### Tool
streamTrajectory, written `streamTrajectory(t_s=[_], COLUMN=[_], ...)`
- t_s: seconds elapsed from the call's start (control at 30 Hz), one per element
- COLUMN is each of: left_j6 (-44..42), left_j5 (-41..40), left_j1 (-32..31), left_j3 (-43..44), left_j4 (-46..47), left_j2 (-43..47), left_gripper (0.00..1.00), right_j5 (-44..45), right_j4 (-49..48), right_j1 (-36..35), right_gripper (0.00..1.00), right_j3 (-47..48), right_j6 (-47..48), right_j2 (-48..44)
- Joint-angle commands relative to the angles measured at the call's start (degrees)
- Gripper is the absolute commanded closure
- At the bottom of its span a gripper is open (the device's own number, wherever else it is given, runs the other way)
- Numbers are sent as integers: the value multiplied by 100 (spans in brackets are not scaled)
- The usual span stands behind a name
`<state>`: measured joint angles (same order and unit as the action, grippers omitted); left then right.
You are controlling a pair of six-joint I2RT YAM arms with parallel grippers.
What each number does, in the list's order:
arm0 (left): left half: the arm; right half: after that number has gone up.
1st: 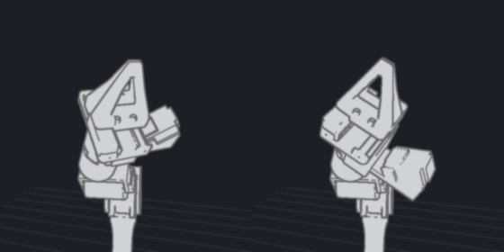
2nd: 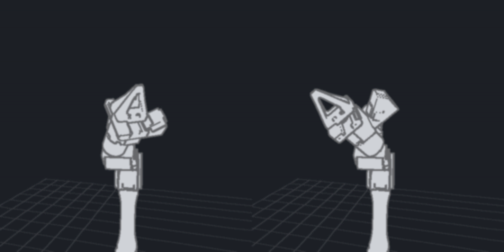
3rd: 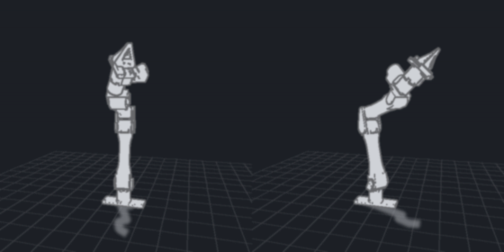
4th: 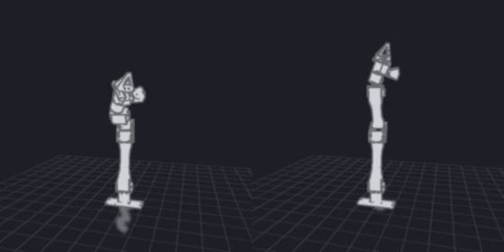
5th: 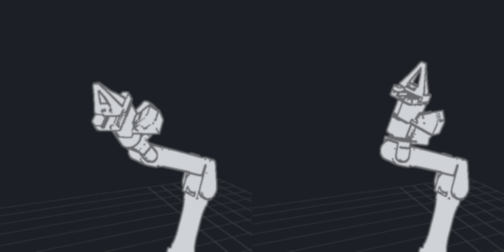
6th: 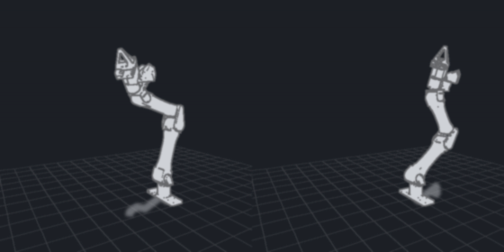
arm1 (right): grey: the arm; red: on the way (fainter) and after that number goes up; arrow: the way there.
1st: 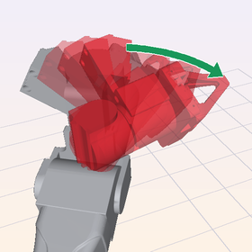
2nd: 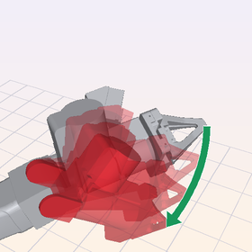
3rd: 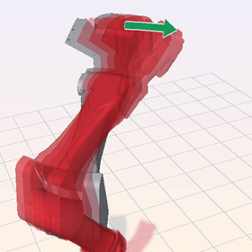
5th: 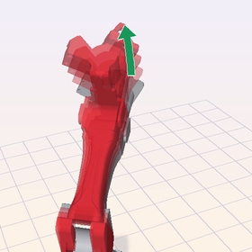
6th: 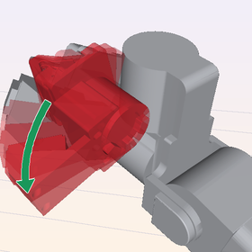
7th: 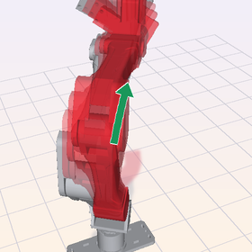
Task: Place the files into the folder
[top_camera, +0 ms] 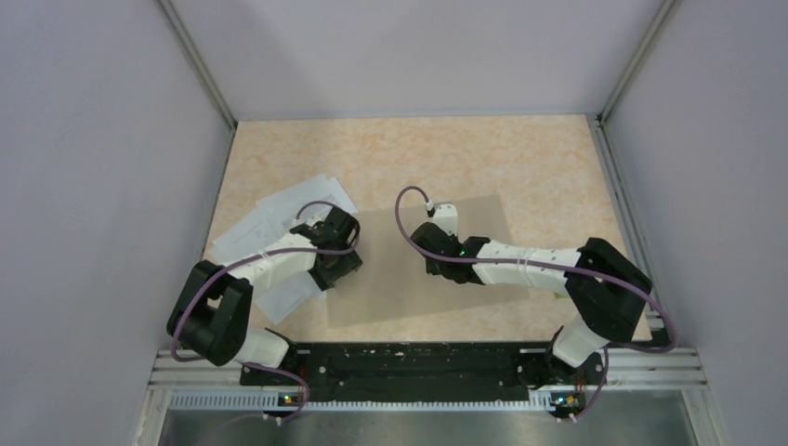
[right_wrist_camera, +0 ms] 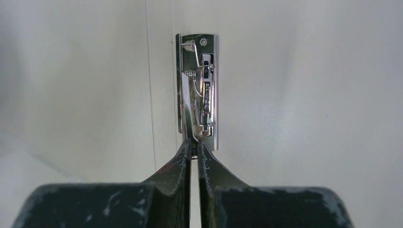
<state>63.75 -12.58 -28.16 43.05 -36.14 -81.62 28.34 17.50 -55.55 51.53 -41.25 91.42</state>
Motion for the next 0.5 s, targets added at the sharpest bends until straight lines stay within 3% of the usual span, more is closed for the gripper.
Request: streamTrajectory(t_s=[0.0,0.17,0.47], left_j6=[-302,-581,-1004], left_j5=[-370,-211,-122], left_j1=[124,65,-80], left_j3=[-227,21,592], left_j4=[-69,-35,-110], left_j2=[-335,-400,-355], left_gripper=[27,26,24], right_j5=[321,51,-852], right_j4=[1262,1032,463], right_j1=[271,378,799], right_gripper=[96,89,62], right_j3=[88,415,859], right_j6=[449,664,1103], right_j2=[-41,-62,-406])
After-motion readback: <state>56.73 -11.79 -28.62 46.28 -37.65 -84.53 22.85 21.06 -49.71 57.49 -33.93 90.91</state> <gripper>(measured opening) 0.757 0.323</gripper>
